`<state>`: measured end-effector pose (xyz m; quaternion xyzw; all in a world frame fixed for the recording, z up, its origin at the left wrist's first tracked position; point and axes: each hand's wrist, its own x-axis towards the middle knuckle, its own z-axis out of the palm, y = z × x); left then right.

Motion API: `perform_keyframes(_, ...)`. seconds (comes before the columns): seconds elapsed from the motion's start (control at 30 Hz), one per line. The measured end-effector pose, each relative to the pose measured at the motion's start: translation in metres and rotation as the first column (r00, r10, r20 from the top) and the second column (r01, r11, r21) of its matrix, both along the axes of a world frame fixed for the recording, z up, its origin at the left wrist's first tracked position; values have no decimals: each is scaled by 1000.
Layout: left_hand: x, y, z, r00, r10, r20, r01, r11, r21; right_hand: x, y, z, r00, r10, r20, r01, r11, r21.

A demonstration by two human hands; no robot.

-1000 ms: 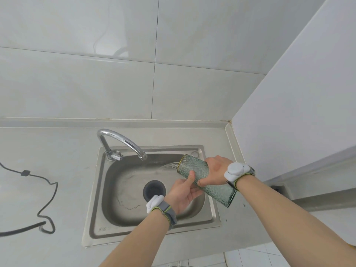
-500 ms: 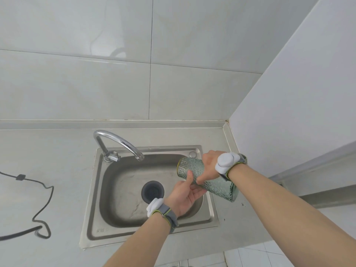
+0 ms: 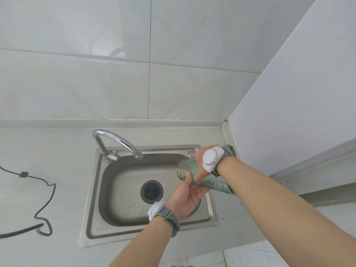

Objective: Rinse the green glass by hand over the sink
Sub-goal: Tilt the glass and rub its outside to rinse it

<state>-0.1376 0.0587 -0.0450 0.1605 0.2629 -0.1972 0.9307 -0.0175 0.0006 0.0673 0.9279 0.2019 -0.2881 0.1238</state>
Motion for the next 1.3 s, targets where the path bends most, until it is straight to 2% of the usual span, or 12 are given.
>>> perform_keyframes(0.37,-7,-8,1,1000,6,-20,-6,1000,-18,-9,3,1,985,169,42,-166,983,-74)
perform_keyframes(0.77,-9,-4,2,1000,28,0,-28,1000,-6,-9,-2,-3,981,183,62,-179,982,-56)
perform_keyframes(0.93,-7,11,4,999,5,41,-9,995,99,-9,-3,4,976,215,36,-215,977,-8)
perform_keyframes(1.07,-4,26,7,997,-30,78,12,976,218,-14,-2,15,961,261,86,-265,964,33)
perform_keyframes(1.3,8,47,21,990,-68,126,13,918,396,-12,-14,22,988,115,101,-133,973,187)
